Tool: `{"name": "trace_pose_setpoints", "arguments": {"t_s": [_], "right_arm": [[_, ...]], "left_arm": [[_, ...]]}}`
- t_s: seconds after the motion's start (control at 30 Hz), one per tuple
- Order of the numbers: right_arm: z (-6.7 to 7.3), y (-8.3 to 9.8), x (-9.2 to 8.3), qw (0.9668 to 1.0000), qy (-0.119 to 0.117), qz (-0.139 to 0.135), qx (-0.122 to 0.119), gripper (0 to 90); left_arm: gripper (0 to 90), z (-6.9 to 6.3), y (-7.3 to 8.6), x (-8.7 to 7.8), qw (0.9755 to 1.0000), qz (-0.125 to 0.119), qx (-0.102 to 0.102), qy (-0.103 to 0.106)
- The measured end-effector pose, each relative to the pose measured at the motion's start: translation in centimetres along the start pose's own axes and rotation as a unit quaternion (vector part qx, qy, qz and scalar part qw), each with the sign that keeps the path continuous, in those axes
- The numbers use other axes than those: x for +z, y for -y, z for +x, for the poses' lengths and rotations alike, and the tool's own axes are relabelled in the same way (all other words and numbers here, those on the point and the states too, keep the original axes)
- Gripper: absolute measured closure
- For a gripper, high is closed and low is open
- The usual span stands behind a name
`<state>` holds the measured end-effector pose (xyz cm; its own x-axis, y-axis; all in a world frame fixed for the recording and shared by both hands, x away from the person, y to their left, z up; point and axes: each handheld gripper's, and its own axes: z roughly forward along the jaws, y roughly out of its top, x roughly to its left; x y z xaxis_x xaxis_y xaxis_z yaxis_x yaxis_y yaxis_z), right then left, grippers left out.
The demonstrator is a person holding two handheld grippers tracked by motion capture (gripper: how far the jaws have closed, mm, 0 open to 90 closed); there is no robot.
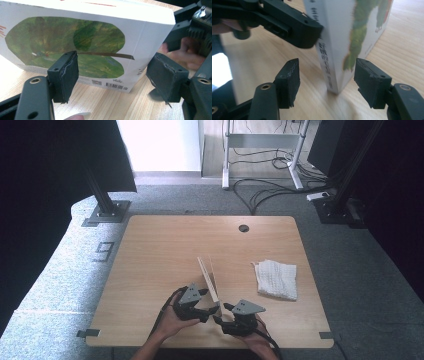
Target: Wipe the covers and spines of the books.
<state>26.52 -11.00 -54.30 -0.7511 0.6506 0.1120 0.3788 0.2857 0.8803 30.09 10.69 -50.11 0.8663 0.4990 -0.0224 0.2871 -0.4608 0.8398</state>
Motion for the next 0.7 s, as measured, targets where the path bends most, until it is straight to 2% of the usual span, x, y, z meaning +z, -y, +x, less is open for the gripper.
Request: {"name": "trace_pose_setpoints", "arguments": {"t_s": [0.2,0.47,0.7], "right_arm": [[-0.1,-0.3,1.6,0.9987,0.048,-0.010,-0.012,43.7],[-0.2,-0.4,1.8,0.9971,0.066,-0.023,-0.030,59.2],[-1.5,-0.6,1.8,0.9956,0.087,-0.025,-0.023,72.0]], "left_arm": [[26.0,0.1,-0.1,-0.2,1.0000,-0.004,0.000,0.002],[26.0,0.1,-0.1,-0.4,1.0000,-0.006,-0.002,-0.004],[26.0,0.5,-0.1,-1.0,0.9998,-0.016,-0.007,-0.009]]}}
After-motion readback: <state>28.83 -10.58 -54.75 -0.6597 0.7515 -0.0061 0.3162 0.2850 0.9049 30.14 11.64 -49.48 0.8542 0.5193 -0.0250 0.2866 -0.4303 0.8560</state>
